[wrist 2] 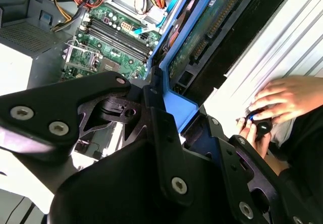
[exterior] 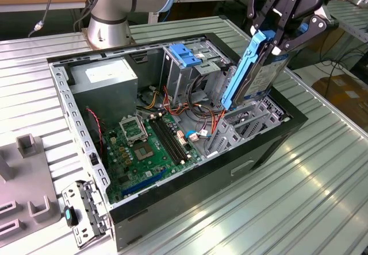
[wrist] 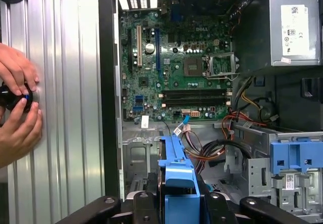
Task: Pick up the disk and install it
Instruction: 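Insert the disk into the insertion slot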
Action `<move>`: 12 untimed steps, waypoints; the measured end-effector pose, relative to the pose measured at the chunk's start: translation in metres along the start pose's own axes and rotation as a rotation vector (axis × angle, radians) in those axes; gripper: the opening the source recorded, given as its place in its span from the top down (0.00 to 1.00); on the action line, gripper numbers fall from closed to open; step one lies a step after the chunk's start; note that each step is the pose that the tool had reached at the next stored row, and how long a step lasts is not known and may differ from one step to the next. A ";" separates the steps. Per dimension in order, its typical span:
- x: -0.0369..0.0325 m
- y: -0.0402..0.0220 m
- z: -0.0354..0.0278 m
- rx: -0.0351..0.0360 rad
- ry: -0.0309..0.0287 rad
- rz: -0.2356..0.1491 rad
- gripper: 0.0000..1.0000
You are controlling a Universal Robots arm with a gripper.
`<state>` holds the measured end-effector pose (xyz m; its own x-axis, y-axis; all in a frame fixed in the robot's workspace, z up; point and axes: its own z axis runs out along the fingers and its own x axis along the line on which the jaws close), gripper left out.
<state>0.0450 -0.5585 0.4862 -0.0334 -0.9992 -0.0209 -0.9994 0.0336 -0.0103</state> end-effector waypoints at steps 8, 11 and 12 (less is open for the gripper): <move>0.0004 -0.0034 0.0037 0.0035 0.0000 0.000 0.63; 0.0004 -0.0036 0.0039 0.0035 -0.0002 0.000 0.63; 0.0003 -0.0036 0.0039 0.0035 -0.0002 0.000 0.63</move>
<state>0.0486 -0.5588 0.4822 -0.0331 -0.9992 -0.0211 -0.9993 0.0334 -0.0138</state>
